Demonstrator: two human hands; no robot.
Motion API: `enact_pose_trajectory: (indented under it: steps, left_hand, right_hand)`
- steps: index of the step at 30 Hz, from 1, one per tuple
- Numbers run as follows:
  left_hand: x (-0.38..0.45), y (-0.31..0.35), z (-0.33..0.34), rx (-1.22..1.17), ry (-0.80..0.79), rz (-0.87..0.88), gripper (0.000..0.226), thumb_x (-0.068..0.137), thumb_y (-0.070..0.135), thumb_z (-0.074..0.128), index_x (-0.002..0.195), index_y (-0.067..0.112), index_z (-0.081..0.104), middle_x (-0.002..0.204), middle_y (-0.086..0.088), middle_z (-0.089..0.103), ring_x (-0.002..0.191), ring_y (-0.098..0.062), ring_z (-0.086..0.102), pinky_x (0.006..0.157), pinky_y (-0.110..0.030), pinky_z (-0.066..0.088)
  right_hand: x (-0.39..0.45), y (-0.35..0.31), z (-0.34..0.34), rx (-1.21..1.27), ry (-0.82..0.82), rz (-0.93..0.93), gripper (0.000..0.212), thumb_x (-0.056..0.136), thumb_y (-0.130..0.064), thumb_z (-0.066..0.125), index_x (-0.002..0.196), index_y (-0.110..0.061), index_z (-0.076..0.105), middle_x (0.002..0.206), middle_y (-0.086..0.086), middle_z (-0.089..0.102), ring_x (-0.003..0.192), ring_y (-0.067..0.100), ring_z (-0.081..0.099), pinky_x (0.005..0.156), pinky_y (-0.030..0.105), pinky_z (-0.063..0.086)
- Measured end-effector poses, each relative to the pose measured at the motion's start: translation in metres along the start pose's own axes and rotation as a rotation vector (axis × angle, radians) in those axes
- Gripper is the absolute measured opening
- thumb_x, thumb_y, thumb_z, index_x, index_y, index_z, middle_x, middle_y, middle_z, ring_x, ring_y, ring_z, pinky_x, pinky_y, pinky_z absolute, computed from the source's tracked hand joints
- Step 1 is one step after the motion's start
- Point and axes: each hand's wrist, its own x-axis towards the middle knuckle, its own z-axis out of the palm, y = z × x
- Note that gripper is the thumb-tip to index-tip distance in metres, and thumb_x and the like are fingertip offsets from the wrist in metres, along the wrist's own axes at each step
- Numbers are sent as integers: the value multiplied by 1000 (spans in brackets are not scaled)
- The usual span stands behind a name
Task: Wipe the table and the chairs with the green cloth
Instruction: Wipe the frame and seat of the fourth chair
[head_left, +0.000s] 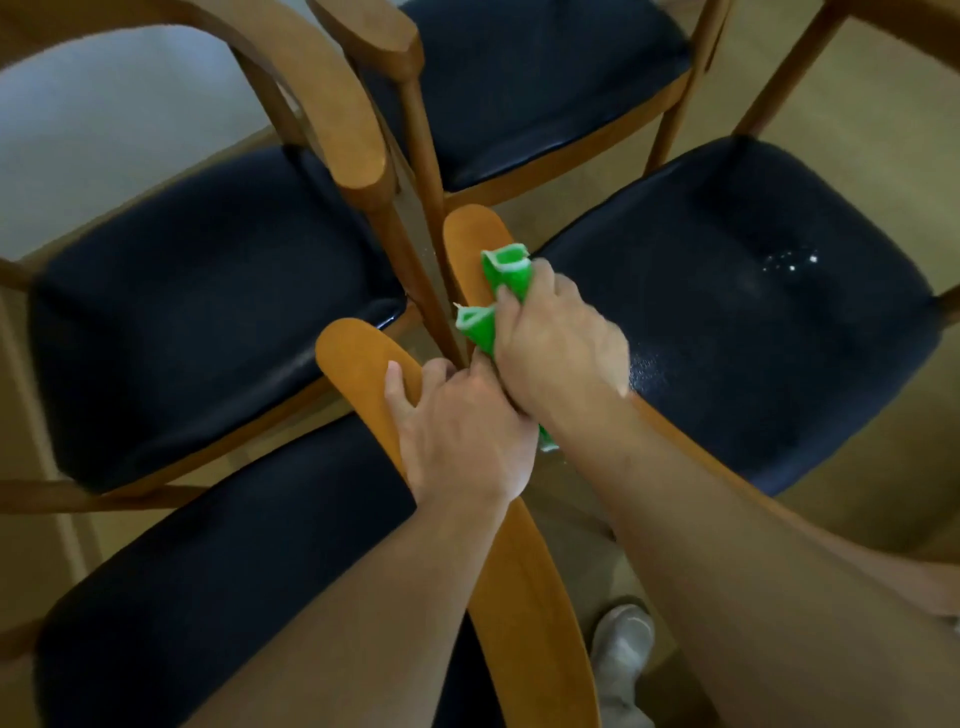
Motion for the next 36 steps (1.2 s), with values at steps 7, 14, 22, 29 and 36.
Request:
enact_pose_trajectory:
  steps: [7,14,22,29,36]
  left_hand:
    - [0,3,2,30,33,0,17,88,35,37,76,33,49,78,12,54,107,-16,53,113,-52,14]
    - [-1,4,0,77,19,-34,33,93,28,33,100,22,65,101,-3,64,121,-24,48,115,-54,11]
    - [-3,7,-1,-2,97,-29,23,90,22,41,104,15,59,94,-4,62,108,-30,55,112,-54,22]
    - [-29,53,2,-328,170,224,42,99,18,41,139,8,43,145,-11,42,136,-23,36,112,-38,27]
    - [-81,155,31,-521,42,432,28,99,16,43,120,10,60,112,7,56,106,-1,47,87,-6,33]
  right_hand:
    - [-45,39,-13,-13,4,-15,46,99,-48,22,126,-19,45,115,2,61,92,28,61,79,46,39]
    - [-104,144,-50,-122,-98,186,49,94,-57,16,66,-23,39,58,-5,37,52,20,35,51,32,25]
    - [-114,127,-43,-59,-7,201,46,99,-49,23,95,-18,58,84,0,57,77,26,57,63,35,30]
    - [-107,95,-27,197,-43,68,41,101,-45,30,124,-19,51,117,3,61,107,30,57,100,64,27]
    - [-137,210,-87,-185,-222,87,53,99,-52,16,74,-25,54,63,-3,45,83,27,63,110,61,14]
